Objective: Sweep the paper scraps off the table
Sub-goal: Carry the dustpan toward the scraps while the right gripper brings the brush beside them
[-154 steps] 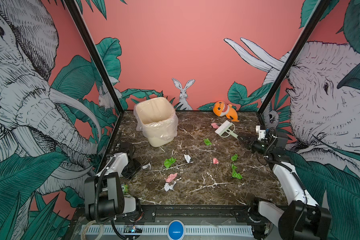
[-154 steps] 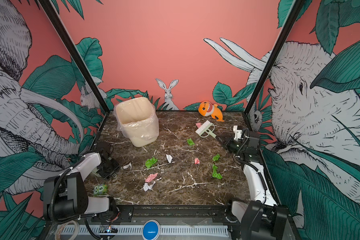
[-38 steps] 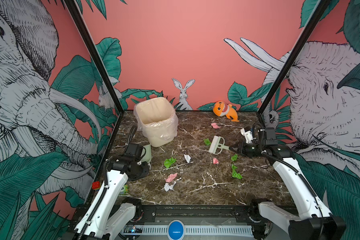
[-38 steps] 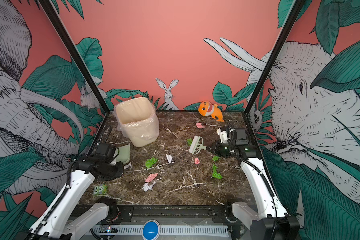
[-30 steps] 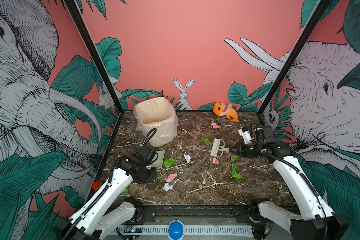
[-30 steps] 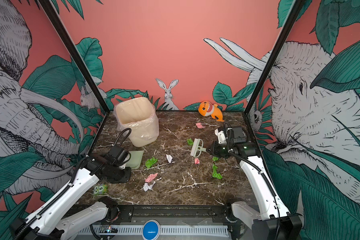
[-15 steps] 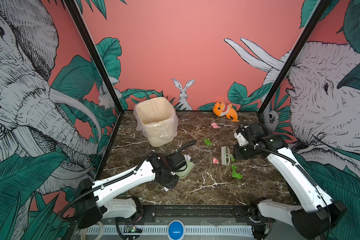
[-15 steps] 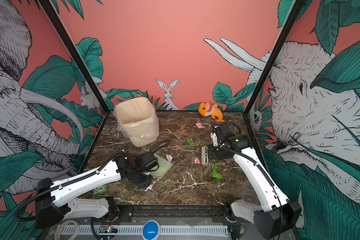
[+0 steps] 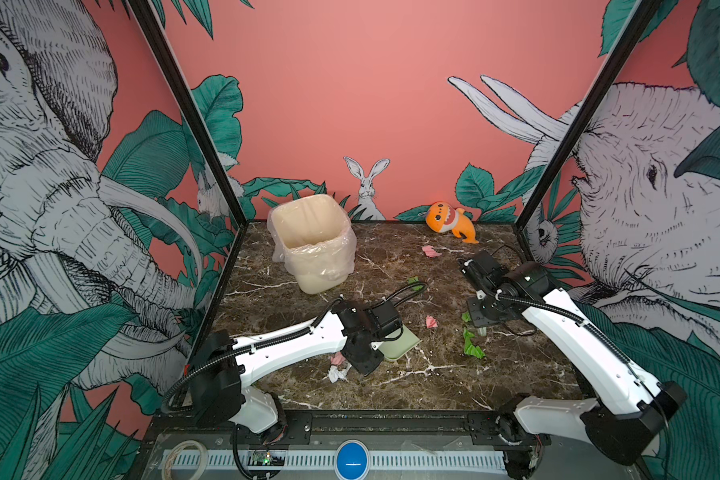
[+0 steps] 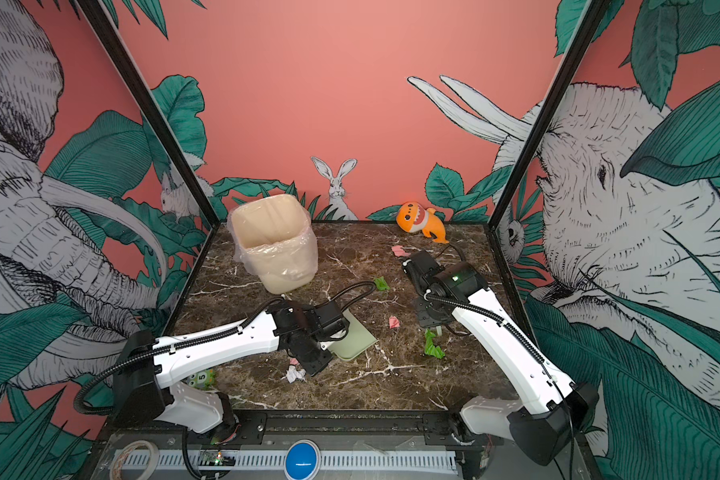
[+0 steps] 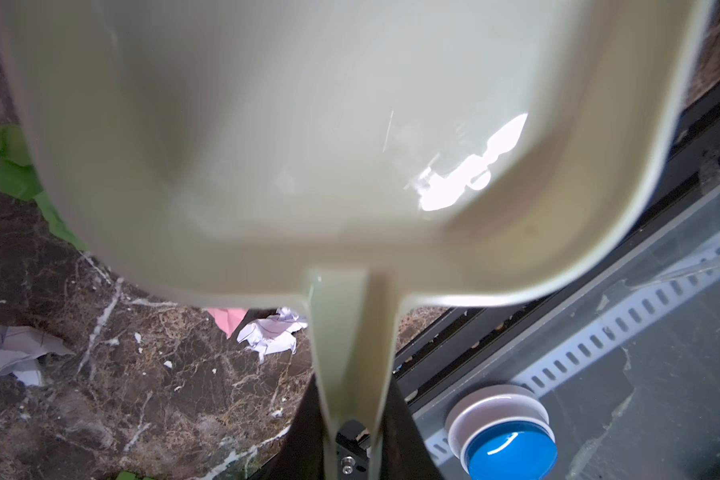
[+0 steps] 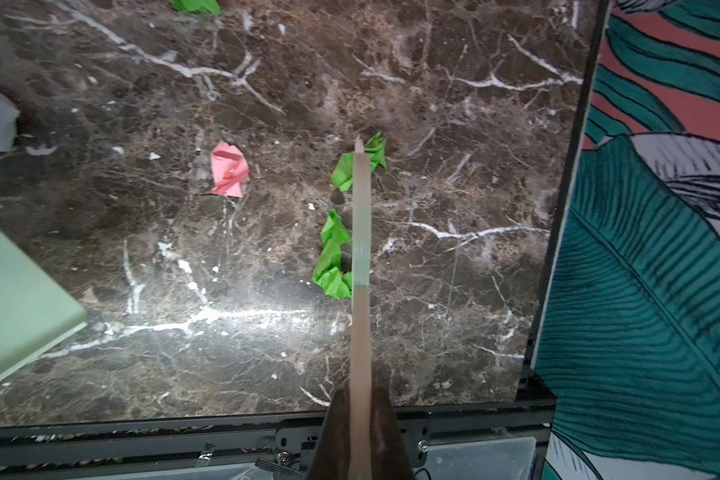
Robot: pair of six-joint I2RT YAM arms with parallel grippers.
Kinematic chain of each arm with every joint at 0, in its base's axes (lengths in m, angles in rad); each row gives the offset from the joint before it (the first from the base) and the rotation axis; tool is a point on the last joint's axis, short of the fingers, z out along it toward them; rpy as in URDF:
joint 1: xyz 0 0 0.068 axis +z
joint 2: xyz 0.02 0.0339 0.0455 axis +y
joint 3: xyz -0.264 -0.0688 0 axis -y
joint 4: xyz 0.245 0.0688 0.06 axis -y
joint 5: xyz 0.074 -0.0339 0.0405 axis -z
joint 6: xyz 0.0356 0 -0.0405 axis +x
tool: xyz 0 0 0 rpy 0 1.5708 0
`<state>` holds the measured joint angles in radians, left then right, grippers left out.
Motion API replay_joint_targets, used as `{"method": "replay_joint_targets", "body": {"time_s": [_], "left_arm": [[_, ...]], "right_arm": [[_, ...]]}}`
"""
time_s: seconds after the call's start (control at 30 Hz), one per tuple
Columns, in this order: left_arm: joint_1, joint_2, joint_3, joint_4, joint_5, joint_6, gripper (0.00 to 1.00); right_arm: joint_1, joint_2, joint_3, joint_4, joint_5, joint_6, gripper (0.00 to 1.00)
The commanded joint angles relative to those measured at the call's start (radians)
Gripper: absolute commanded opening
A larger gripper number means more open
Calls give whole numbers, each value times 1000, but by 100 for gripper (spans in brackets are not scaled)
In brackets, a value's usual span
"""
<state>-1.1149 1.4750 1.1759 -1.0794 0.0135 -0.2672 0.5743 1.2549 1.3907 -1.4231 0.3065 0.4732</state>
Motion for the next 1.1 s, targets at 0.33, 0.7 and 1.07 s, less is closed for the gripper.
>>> {"method": "replay_joint_targets", "body": {"time_s": [0.33,0.7,1.07], "left_arm": [[-22,28,2,39,30,75,15],[-45,33,-23,32,48,91,15],[-61,35,-59,33,90,101,15]], "right_arm": [[-49,-110,-217,7,54,91,0],[-68,-75,-308,92,-43,48,0],[-56,-26,-309,118,-135,-20,0]]}}
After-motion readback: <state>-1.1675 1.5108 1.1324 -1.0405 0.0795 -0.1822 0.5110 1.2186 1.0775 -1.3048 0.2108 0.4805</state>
